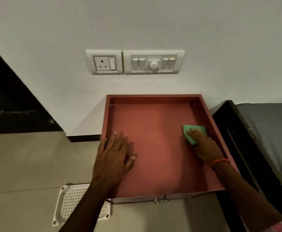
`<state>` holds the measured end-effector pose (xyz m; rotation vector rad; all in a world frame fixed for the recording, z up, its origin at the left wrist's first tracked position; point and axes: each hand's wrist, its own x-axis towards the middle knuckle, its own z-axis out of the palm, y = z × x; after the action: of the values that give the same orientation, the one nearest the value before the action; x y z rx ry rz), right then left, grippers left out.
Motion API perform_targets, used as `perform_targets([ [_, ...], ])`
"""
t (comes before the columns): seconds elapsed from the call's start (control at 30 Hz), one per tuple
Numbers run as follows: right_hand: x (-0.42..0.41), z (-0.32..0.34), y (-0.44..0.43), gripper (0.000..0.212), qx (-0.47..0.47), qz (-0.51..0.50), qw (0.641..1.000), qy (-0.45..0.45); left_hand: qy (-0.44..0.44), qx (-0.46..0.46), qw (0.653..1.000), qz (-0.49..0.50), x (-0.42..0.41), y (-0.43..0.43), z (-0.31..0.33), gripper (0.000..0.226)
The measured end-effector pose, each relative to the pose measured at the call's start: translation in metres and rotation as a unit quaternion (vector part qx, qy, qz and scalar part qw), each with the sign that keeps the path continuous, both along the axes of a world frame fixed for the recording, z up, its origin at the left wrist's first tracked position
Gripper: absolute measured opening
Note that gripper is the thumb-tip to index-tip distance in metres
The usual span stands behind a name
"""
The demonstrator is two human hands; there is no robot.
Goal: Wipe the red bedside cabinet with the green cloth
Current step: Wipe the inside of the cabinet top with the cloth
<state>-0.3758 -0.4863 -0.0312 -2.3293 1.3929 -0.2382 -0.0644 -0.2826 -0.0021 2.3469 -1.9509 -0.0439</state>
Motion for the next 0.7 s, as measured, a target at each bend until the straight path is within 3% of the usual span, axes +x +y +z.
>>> perform_targets([
  [0.1,0.006,-0.011,0.048,0.063,-0.04,-0.068,0.997,0.002,0.019,0.024,1.0,-0.005,-0.013,-0.004,-0.002,0.063],
  [0.2,0.031,-0.018,0.145,0.072,-0.114,0.098,0.988,0.02,0.077,0.035,0.996,0.015,-0.02,-0.007,-0.006,0.068],
  [0.27,0.029,-0.014,0.159,0.059,-0.109,0.138,0.984,-0.001,0.093,0.036,0.995,0.019,-0.026,-0.009,-0.009,0.075],
  [0.3,0.031,-0.011,0.146,0.047,-0.111,0.125,0.986,-0.011,0.095,0.041,0.994,0.02,-0.029,-0.01,-0.01,0.076],
  [0.4,0.043,-0.004,0.061,0.055,-0.097,0.031,0.995,0.013,0.109,0.084,0.99,0.019,-0.034,-0.008,-0.013,0.076],
  [0.5,0.062,0.01,-0.049,0.037,-0.049,-0.037,0.994,0.09,0.096,0.116,0.988,0.02,-0.036,-0.003,-0.018,0.092],
  [0.57,0.074,0.02,-0.097,0.03,0.0,-0.08,0.993,0.083,0.101,0.112,0.988,0.035,-0.038,-0.002,-0.02,0.104],
  [0.7,0.057,0.014,-0.08,0.032,0.04,-0.103,0.988,0.105,0.09,0.071,0.993,0.037,-0.042,-0.004,-0.027,0.092],
])
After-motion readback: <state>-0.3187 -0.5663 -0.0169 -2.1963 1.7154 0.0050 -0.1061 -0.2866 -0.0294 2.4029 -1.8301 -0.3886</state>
